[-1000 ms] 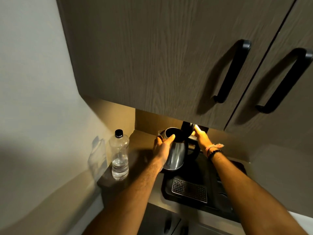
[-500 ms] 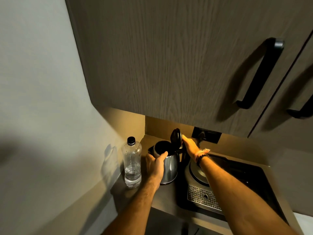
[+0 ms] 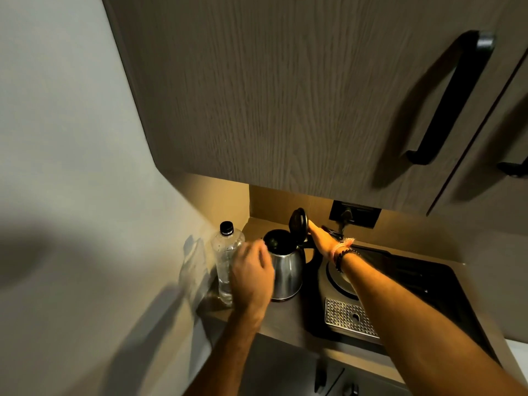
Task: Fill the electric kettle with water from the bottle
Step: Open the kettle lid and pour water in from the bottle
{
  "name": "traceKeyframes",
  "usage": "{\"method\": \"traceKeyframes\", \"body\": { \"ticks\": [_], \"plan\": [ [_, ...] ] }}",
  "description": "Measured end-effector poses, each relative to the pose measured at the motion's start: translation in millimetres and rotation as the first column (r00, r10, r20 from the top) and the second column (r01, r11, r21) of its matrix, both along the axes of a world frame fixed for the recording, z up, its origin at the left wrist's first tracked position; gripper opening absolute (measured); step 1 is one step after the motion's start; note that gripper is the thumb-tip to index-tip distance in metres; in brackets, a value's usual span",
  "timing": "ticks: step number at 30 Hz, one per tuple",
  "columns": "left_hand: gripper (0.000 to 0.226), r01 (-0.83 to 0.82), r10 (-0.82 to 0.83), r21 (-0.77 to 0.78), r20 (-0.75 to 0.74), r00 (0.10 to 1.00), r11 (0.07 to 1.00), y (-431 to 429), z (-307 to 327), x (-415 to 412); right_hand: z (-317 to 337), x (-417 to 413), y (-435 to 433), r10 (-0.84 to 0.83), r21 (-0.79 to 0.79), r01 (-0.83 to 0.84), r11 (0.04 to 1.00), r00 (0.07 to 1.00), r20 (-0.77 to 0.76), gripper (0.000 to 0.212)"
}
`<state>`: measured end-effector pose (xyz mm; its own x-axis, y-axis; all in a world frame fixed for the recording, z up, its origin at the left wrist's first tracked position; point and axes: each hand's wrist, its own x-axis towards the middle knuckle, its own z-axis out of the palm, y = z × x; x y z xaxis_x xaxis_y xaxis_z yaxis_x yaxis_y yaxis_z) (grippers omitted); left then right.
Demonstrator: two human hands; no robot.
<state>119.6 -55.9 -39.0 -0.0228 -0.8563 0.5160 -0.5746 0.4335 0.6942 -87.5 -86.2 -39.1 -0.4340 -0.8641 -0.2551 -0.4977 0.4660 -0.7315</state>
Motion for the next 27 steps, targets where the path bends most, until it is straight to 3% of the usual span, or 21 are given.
{"method": "traceKeyframes", "body": {
  "ticks": [2,6,9,13,16,20,24,27],
  "plan": [
    [0.02,-0.115,0.106,-0.154,-0.067,0.992,0.981,-10,15,16,2,3,6,0.066,0.028,-0.065,0.998,0.997,-0.047,0.094],
    [0.045,-0.077,0.07,0.097,0.079,0.994,0.992,-43,32,40,8,3,10,0.111,0.105,-0.104,0.989,0.992,-0.058,0.092],
    [0.042,-0.024,0.01,0.101,0.138,0.99,0.995,-59,31,49,14,4,7,0.153,0.141,-0.139,0.98,0.984,-0.093,0.093],
    [0.04,-0.063,0.068,0.117,-0.044,0.997,0.991,-64,32,52,13,3,7,0.144,0.139,-0.135,0.981,0.988,-0.054,0.106],
    [0.048,-0.078,0.091,0.104,-0.126,0.988,0.991,-65,35,50,13,4,8,0.175,0.162,-0.161,0.974,0.981,-0.079,0.089],
    [0.048,-0.099,0.1,0.019,-0.158,0.982,0.995,-61,43,43,12,2,6,0.111,0.166,-0.089,0.982,0.986,-0.127,0.087],
    [0.039,-0.061,0.045,-0.131,-0.119,0.992,0.989,-39,32,27,14,1,3,0.052,0.129,-0.052,0.99,0.999,0.005,0.085],
    [0.033,0.071,-0.074,-0.052,-0.058,0.996,0.996,-12,-7,11,11,3,5,0.042,0.093,-0.048,0.994,0.997,0.064,0.082]
  ]
}}
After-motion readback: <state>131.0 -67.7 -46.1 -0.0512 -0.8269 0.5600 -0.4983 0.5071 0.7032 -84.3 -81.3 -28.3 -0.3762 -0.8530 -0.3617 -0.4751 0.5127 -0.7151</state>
